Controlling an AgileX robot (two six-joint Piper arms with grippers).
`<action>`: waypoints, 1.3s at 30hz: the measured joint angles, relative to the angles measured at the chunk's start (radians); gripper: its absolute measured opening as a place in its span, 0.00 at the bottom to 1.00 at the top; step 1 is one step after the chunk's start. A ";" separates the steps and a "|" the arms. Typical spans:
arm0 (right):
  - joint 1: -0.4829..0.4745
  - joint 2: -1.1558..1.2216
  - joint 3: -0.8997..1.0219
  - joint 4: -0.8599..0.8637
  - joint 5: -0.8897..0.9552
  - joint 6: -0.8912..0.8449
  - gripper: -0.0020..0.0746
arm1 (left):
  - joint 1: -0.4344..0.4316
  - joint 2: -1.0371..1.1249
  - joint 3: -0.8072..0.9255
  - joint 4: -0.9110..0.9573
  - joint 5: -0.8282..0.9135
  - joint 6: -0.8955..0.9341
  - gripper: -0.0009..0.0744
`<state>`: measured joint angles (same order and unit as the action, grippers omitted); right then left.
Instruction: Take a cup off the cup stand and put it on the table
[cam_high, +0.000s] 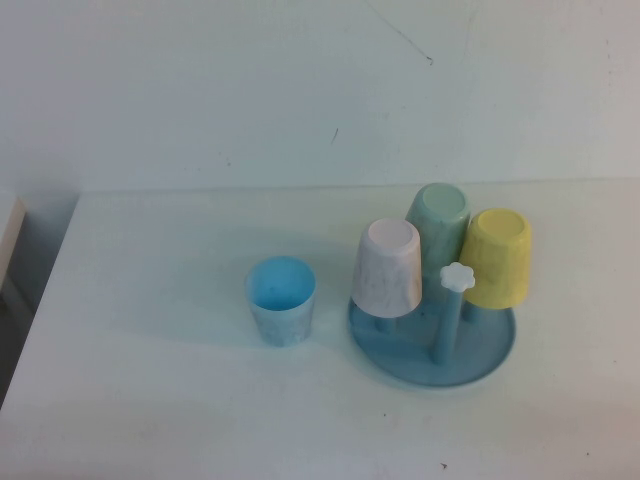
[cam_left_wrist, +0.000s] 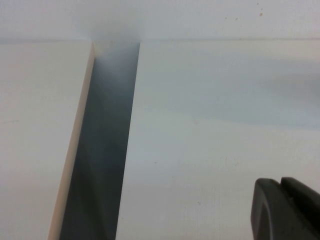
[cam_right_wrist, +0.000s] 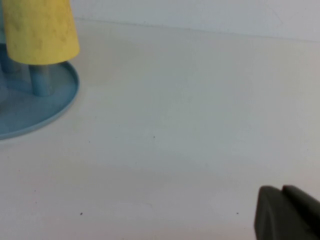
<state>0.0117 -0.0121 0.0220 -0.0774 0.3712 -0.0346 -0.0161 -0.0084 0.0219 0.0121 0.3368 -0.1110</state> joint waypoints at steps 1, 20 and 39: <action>0.000 0.000 0.000 0.000 0.000 0.000 0.02 | 0.000 0.000 0.000 0.000 0.000 0.000 0.01; 0.000 0.000 0.005 0.000 -0.683 -0.085 0.02 | 0.000 0.000 0.006 0.025 -0.772 0.020 0.01; 0.000 0.000 -0.128 0.002 -0.615 -0.198 0.02 | 0.000 -0.006 0.006 0.043 -1.149 0.010 0.01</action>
<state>0.0117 -0.0121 -0.1064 -0.0758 -0.2443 -0.2325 -0.0161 -0.0146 0.0277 0.0553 -0.8118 -0.1011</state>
